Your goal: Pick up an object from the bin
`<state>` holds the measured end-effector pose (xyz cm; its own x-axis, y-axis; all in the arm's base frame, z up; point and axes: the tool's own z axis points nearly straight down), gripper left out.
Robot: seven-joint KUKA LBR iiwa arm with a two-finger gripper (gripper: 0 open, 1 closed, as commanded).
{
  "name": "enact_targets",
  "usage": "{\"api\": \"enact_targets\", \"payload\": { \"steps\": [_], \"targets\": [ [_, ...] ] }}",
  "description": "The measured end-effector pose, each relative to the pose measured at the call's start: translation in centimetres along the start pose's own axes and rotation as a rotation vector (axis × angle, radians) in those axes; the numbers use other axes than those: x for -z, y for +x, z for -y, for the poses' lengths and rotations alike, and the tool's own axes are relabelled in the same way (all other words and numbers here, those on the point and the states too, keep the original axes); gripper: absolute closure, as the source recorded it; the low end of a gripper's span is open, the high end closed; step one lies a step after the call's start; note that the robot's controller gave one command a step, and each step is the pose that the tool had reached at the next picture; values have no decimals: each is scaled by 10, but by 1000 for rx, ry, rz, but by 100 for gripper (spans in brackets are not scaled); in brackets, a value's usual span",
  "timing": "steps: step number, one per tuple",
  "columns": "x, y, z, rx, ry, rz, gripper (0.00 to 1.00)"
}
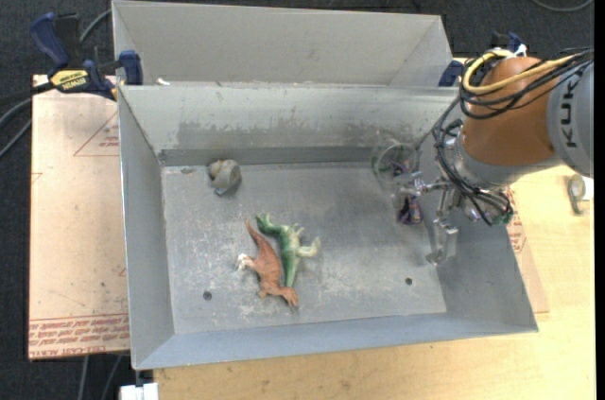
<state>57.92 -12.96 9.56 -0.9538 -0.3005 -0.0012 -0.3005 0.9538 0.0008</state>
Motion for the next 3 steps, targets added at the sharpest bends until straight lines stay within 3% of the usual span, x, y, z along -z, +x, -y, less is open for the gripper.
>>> {"api": "enact_targets", "payload": {
  "steps": [1,2,3],
  "targets": [
    [54,-1,-6,256,2,4,0],
    [15,-41,28,430,0,4,0],
    [-23,-57,11,791,-21,24,0]
  ]
}}
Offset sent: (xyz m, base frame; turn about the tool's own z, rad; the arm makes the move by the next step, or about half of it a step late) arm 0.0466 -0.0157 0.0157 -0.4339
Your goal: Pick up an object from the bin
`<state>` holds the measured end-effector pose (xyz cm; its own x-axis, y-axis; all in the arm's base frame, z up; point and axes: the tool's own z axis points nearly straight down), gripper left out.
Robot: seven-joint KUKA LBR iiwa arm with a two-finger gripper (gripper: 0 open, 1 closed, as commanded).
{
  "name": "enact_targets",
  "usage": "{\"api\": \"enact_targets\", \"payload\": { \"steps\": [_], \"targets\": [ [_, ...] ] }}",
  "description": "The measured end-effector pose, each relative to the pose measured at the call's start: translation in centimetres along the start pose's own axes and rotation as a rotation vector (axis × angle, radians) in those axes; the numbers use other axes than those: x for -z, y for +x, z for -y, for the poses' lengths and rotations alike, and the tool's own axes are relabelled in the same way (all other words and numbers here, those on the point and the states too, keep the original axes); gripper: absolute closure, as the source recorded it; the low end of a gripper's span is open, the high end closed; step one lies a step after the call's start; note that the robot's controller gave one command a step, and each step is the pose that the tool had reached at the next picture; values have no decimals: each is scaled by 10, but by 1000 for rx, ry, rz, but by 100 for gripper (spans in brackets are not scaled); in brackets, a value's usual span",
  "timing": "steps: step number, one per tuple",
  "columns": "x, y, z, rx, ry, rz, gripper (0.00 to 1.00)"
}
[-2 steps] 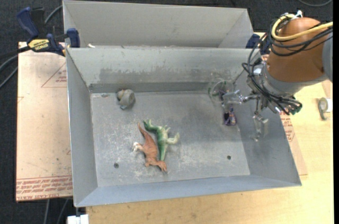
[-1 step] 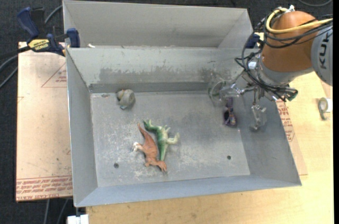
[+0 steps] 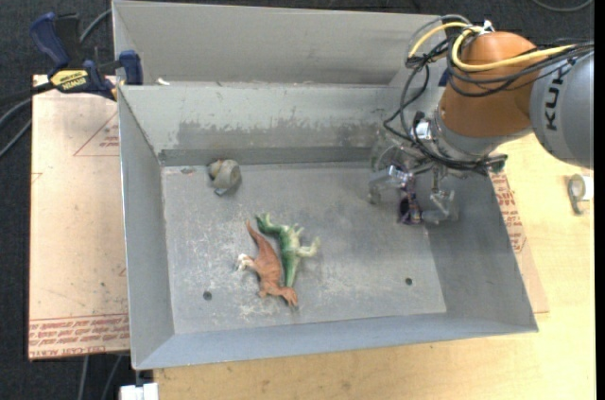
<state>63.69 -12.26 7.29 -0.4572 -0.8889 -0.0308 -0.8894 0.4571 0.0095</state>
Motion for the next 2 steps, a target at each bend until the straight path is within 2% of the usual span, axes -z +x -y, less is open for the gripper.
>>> {"api": "enact_targets", "payload": {
  "steps": [1,2],
  "targets": [
    [-1,0,6,37,12,-17,100],
    [-1,0,6,37,12,-17,100]
  ]
}}
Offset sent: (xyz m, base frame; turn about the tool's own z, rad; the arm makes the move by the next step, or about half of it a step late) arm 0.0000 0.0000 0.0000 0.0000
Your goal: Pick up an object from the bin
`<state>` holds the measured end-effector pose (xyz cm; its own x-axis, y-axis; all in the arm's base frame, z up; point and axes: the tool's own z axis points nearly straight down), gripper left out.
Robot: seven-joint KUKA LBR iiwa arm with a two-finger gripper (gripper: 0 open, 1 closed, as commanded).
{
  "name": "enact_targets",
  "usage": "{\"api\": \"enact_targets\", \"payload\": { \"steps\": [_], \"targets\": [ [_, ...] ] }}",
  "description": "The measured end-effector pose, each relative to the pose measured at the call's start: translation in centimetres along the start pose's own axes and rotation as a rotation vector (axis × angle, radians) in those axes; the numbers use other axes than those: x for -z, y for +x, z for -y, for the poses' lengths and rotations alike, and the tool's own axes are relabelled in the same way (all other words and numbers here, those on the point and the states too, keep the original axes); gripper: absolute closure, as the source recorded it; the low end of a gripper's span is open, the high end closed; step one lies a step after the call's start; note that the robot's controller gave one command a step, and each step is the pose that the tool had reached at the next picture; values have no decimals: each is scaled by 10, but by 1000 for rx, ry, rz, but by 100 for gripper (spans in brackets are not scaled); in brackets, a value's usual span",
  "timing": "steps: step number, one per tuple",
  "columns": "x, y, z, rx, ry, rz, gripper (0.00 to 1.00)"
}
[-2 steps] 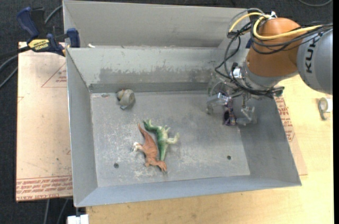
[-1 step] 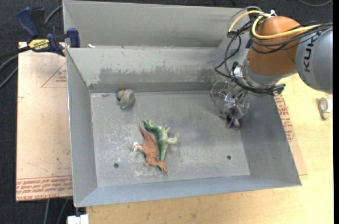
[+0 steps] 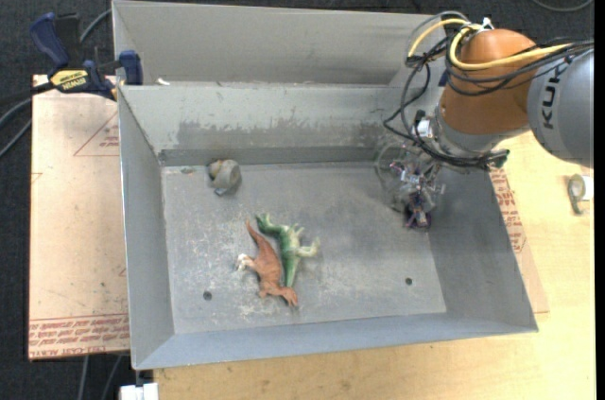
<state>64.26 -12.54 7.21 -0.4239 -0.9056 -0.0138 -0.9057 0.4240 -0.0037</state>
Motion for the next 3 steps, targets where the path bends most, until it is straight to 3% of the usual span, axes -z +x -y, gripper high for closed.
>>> {"api": "enact_targets", "payload": {
  "steps": [3],
  "targets": [
    [21,0,-1,-1,-3,0,100]
  ]
}}
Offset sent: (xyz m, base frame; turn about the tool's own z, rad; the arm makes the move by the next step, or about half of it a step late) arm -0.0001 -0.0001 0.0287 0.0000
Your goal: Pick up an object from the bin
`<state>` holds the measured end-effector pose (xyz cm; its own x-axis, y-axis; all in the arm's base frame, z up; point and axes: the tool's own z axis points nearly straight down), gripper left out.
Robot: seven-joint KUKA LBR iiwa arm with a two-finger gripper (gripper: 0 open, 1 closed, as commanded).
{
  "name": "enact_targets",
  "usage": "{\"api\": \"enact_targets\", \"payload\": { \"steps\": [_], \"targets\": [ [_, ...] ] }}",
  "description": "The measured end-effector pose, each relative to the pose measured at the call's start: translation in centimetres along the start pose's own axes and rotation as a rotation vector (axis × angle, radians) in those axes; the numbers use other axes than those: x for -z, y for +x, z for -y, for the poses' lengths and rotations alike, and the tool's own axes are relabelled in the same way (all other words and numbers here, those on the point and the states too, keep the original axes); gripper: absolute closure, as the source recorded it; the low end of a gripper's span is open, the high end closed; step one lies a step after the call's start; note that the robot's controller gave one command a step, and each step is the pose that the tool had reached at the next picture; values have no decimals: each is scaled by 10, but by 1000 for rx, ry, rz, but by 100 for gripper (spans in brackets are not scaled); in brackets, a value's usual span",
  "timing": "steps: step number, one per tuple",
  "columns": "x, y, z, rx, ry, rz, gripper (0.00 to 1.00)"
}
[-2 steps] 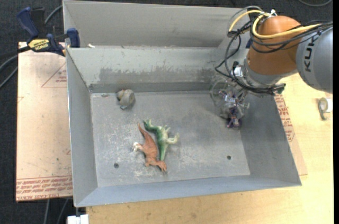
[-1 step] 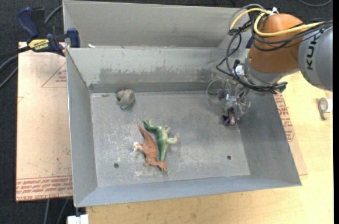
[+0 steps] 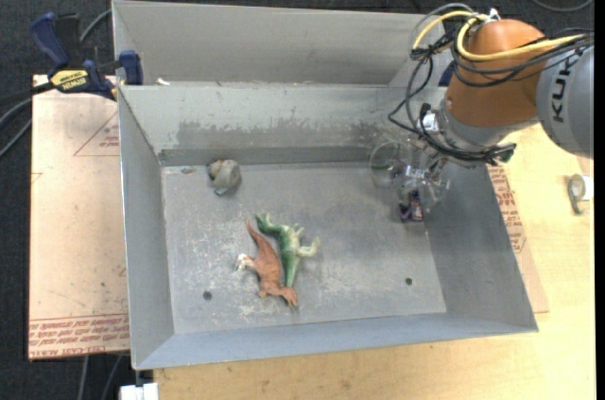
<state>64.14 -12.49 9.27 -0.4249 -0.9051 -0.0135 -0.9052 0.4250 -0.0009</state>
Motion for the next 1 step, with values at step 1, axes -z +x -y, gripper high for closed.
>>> {"api": "enact_targets", "payload": {
  "steps": [1],
  "targets": [
    [16,0,0,-1,0,0,100]
  ]
}}
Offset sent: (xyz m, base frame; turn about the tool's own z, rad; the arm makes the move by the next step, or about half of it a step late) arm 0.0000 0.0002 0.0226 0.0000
